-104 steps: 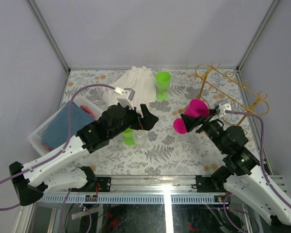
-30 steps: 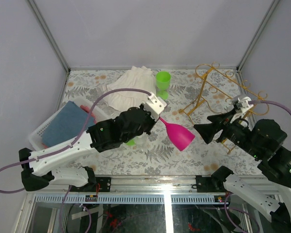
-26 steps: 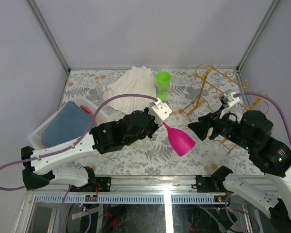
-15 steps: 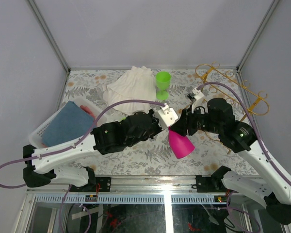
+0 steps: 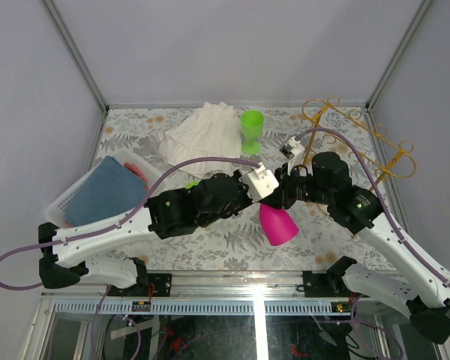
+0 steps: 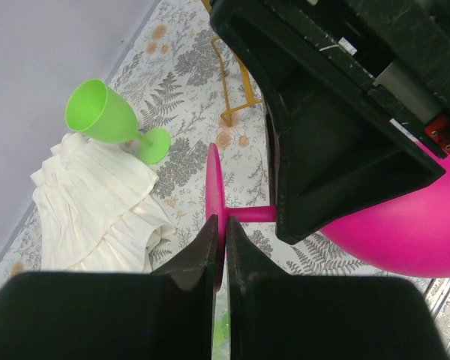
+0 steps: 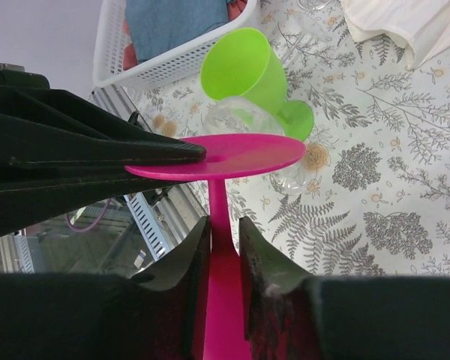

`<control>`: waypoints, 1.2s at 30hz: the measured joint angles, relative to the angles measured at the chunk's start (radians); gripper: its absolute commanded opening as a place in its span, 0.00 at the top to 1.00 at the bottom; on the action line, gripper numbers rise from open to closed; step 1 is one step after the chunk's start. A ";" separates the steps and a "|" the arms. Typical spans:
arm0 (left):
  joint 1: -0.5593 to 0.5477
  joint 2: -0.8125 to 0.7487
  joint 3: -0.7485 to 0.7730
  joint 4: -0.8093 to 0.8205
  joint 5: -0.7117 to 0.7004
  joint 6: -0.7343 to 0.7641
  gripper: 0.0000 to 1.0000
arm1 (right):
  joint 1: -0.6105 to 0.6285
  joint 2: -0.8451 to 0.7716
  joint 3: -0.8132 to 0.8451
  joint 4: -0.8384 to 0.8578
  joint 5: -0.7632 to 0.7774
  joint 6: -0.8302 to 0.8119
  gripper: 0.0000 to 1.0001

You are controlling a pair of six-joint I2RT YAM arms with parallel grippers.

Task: Place the wine glass upside down on the wine glass rack
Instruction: Pick up the wine glass at the center of the board.

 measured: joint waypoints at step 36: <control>-0.018 0.000 -0.009 0.085 -0.151 -0.027 0.57 | 0.006 -0.217 -0.365 0.460 0.213 -0.002 1.00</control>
